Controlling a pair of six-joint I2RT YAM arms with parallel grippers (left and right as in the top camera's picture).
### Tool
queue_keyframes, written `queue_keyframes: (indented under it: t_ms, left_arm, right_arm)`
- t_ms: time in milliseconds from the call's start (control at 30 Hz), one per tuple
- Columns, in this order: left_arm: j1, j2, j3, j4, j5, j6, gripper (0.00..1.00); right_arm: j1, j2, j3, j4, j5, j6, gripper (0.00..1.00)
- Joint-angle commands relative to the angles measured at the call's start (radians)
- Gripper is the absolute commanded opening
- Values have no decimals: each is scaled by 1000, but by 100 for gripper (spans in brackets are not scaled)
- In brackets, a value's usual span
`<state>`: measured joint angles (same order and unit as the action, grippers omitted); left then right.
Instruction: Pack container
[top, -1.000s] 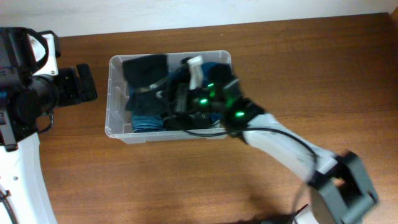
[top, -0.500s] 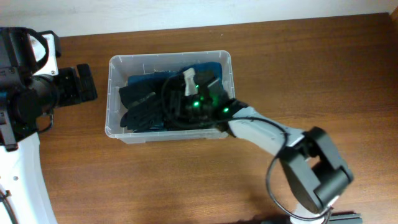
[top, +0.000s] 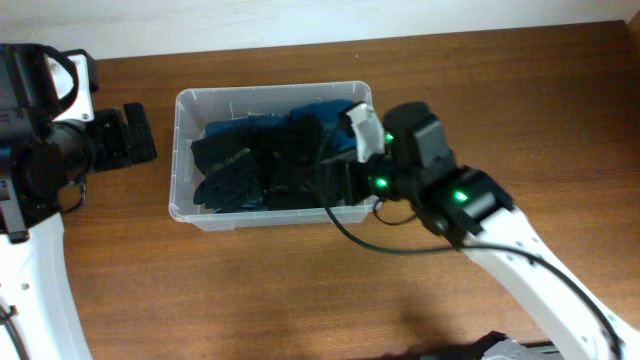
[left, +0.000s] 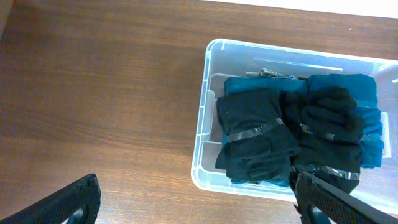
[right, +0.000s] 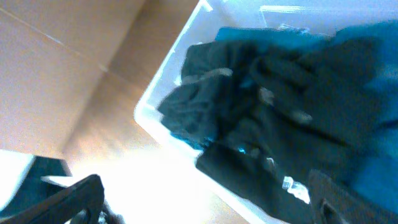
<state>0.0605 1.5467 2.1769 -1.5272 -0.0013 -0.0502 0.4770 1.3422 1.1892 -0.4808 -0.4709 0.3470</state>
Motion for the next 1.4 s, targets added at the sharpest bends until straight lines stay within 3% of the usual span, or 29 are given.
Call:
queue_keyframes:
  t_ms: [0,267,500,733,1100,1367]
  left_arm:
    - [1,3,1,0,-6,-10,99]
    - [1,3,1,0,-6,-10,100]
    - [1,3,1,0,-6,-10,99]
    - [1,3,1,0,-6,-10,99]
    - [1,3,1,0,-6,-10,100]
    - [1,3,1,0,-6,-10,99]
  right_arm:
    - [2,-116,16,-73,216,-134,98]
    - [-22,-216,16,-315,308,-264,98]
    - [-94,-317,16,-325,451,-325,99]
    - [-193,-440,6,-340,461,-423,98]
    - [-478,-745,-248,-342,423,-422,98]
    - [-519,-1004,-565,-253,422,-420,99]
